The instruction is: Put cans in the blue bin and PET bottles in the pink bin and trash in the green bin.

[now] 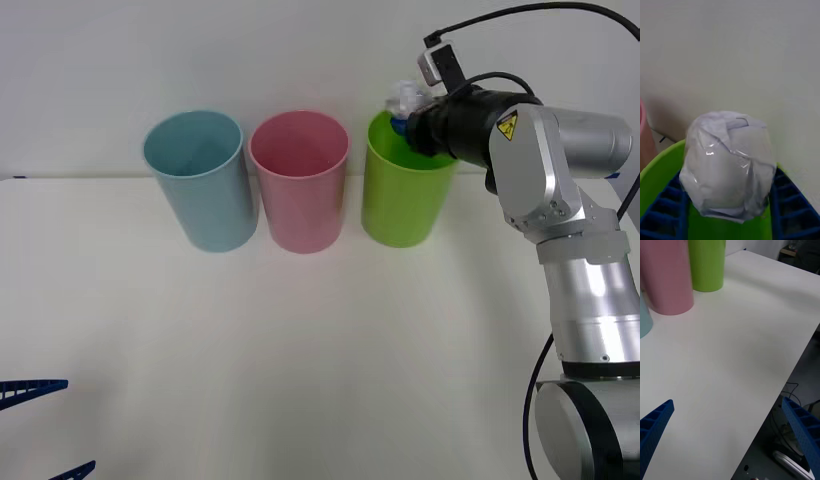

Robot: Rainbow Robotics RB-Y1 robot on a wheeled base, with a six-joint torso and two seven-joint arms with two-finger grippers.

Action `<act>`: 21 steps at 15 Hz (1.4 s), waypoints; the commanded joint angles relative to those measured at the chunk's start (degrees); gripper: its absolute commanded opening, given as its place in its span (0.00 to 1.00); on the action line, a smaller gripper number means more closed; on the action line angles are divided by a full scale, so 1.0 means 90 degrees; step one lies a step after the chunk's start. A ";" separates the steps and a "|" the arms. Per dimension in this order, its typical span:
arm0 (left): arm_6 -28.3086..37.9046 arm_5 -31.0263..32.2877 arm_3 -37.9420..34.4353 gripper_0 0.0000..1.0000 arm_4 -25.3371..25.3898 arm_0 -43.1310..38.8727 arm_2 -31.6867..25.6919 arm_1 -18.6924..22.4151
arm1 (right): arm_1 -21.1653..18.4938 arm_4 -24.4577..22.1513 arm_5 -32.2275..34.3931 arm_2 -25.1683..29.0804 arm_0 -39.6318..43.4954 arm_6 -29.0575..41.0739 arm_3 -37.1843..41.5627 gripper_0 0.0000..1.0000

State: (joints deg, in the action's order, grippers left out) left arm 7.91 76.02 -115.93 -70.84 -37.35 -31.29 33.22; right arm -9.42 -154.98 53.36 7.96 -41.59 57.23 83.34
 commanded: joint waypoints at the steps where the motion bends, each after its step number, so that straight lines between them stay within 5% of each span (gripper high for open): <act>1: 0.0000 0.0000 0.0000 1.00 0.0000 0.0000 0.0000 0.0000 | -0.0007 0.0033 -0.0011 0.0014 0.0002 -0.0060 -0.0002 1.00; 15: 0.0000 0.0000 0.0000 1.00 0.0000 0.0000 0.0000 0.0000 | -0.0183 0.0609 0.0038 -0.0064 -0.0008 -0.0324 0.0320 1.00; 19: 0.0000 0.0000 0.0000 1.00 0.0000 0.0000 0.0000 0.0000 | -0.0183 0.0795 0.1366 -0.0044 0.0012 -0.0138 0.1756 1.00; 21: 0.0000 0.0000 0.0000 1.00 0.0000 0.0000 0.0000 0.0000 | -0.0193 0.1283 0.2050 0.0210 0.0246 -0.0099 0.2606 1.00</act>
State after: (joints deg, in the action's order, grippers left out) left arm 7.91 76.03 -115.93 -70.84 -37.35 -31.29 33.22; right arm -11.10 -145.22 69.91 8.96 -40.40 56.24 104.10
